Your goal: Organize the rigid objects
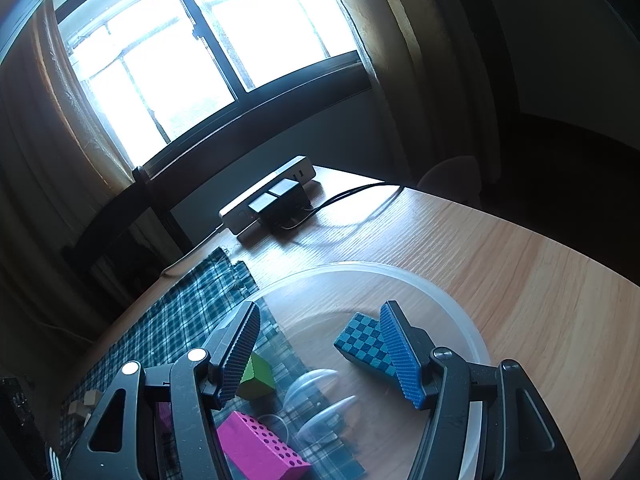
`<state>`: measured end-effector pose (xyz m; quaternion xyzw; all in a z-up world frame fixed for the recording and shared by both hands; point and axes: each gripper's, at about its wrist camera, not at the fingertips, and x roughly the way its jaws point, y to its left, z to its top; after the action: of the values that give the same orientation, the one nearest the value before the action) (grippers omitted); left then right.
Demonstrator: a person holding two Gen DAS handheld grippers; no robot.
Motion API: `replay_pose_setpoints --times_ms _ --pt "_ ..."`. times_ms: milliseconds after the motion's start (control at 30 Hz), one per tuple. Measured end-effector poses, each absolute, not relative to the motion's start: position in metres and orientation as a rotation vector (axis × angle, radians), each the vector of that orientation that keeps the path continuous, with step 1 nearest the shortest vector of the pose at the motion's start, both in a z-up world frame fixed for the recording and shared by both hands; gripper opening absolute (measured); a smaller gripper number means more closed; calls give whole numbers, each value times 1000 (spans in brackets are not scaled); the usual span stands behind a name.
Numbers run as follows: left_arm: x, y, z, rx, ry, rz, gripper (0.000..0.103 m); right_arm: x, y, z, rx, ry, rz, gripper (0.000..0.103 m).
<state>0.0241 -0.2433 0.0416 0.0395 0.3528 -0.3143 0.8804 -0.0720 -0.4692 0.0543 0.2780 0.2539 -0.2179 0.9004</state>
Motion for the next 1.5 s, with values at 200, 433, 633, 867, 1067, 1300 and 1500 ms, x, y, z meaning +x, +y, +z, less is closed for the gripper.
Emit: replay_pose_setpoints --times_ms 200,433,633,867,1067,1300,1500 --pt "28 -249 36 128 746 -625 60 -71 -469 54 577 526 -451 66" --pt "38 -251 29 127 796 -612 70 -70 -468 53 579 528 -448 66" --pt "45 -251 25 98 844 -603 70 -71 -467 53 582 531 -445 66" --pt "45 -254 23 96 864 -585 70 -70 -468 53 584 532 -444 66" --pt "44 -262 20 161 835 -543 70 -71 -466 53 586 533 -440 66" --pt "45 -260 20 151 831 -535 61 -71 -466 54 588 526 -446 66" --pt "31 -258 41 126 759 -540 61 -74 -469 55 592 520 -447 66"
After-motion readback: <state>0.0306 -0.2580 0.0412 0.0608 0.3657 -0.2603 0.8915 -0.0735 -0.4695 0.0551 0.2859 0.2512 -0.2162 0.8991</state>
